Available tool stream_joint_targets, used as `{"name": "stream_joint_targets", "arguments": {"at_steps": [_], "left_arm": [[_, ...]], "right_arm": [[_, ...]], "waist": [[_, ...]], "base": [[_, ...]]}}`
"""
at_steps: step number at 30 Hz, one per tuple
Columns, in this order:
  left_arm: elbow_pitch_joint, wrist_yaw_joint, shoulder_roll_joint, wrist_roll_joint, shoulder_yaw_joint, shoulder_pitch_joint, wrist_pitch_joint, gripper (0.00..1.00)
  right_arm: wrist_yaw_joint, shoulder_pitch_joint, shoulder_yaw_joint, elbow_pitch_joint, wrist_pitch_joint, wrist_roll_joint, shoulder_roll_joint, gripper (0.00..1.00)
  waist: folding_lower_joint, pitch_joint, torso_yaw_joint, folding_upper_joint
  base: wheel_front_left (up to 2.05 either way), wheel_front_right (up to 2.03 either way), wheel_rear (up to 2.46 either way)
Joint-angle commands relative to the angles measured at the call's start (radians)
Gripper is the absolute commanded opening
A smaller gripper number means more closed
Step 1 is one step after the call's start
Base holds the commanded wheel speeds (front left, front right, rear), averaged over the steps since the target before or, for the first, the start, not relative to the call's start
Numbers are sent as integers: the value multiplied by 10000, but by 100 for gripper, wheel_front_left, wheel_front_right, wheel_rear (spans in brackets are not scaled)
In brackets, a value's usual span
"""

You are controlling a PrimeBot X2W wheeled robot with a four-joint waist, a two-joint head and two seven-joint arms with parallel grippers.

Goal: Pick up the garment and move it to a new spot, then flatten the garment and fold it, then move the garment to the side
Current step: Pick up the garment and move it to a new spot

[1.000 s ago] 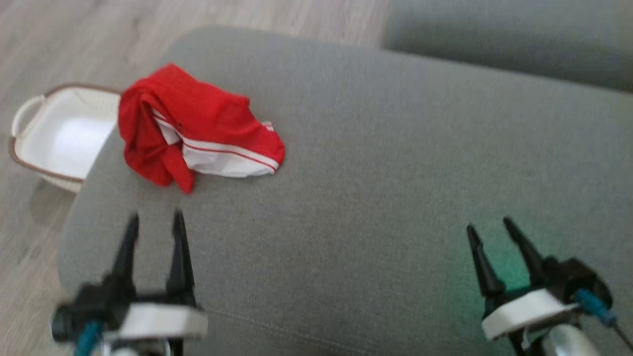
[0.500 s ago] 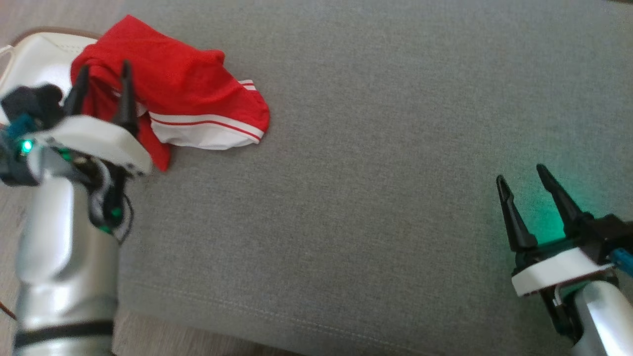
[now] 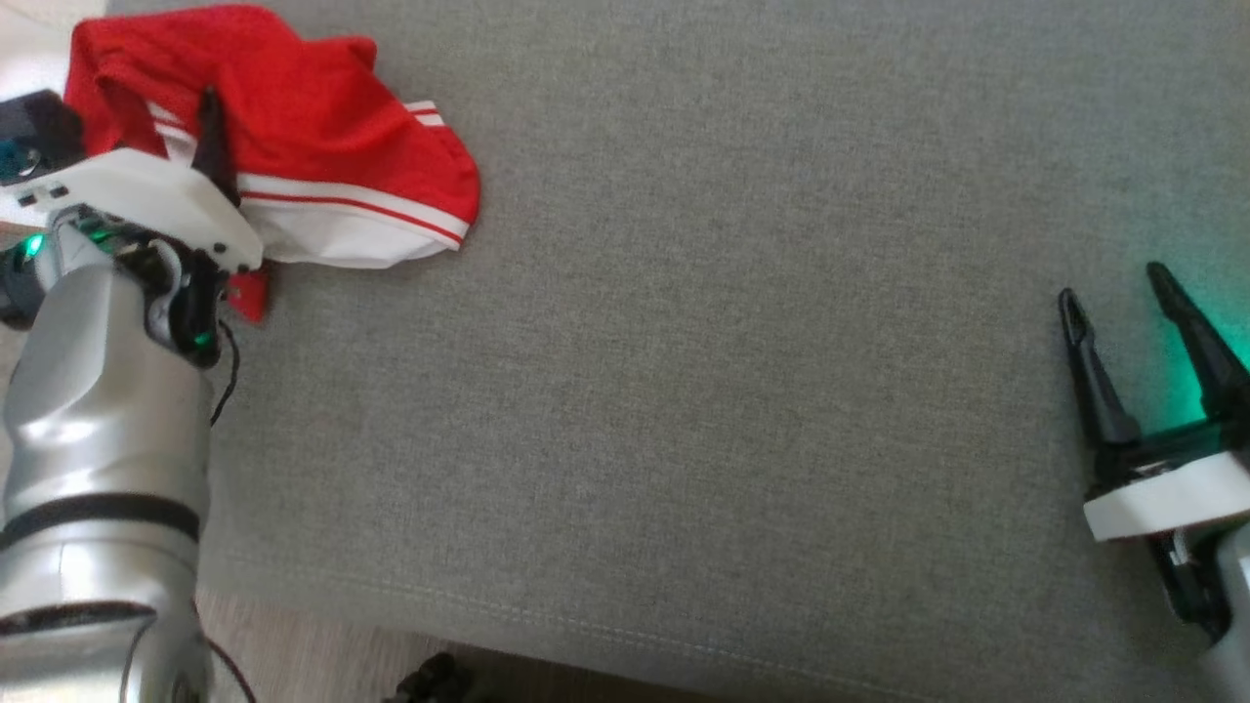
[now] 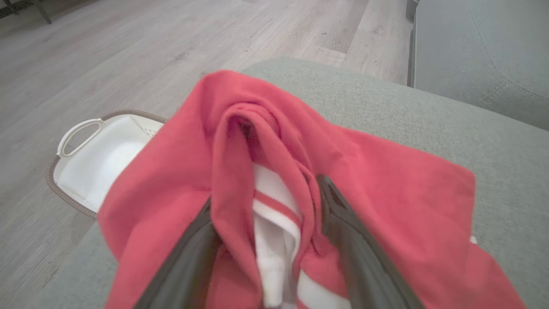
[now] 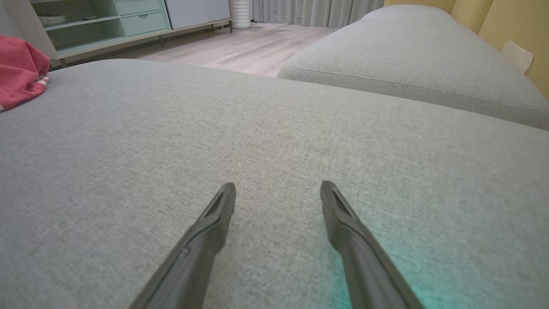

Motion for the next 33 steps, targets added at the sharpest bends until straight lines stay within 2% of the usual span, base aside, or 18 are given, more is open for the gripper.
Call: {"name": "stream_joint_targets", "arguments": {"at_steps": [1, 2, 3, 4, 5, 9, 12, 20, 25, 33], "left_arm": [[-106, -46, 468, -43, 143, -248, -129, 100], [133, -67, 453, -31, 98, -361, -222, 100], [359, -94, 434, -25, 54, -453, -314, 90], [560, -121, 431, -18, 15, -533, -439, 36], [728, -139, 449, 5, -28, -612, -597, 0], [977, -199, 489, -129, 63, -862, -1242, 0], [673, -263, 633, -25, -19, -925, -1453, 0], [-1882, -462, 921, 121, -290, -390, -1497, 0], [-3068, -493, 1021, -53, -1394, -212, -1475, 0], [-4883, -496, 1410, -1387, -2819, 558, -616, 0]], "right_arm": [[-9, 53, 126, -303, -107, -68, -209, 100], [-9, 60, 96, -361, -107, -80, -236, 100], [-9, 57, 78, -401, -107, -84, -261, 100], [-9, 51, 73, -424, -107, -88, -270, 100], [-9, 39, 80, -438, -107, -93, -266, 100], [-9, -46, 136, -407, -107, -118, -87, 100], [-9, -123, 188, -301, -107, -121, 147, 100], [-9, -400, 619, 129, -107, -85, 1167, 100], [-9, -289, 886, 421, -107, -98, 1788, 100], [-9, -47, 1374, 673, -107, -143, 2377, 100]], "waist": [[-1, 207, -17, 0], [-1, 280, -23, 0], [-1, 331, -31, 0], [-1, 358, -42, 0], [-1, 373, -56, 0], [-1, 207, -158, 0], [-1, -128, -251, 0], [-1, -1495, -918, 0], [-1, -2666, -1663, 0], [-1, -3961, -3431, 0]], "base": [[0, 0, 0], [0, 0, 0], [0, 0, 0], [0, 0, 0], [0, 0, 0], [0, 0, 0], [0, 0, 0], [0, 0, 0], [0, 0, 0], [0, 0, 0]]}}
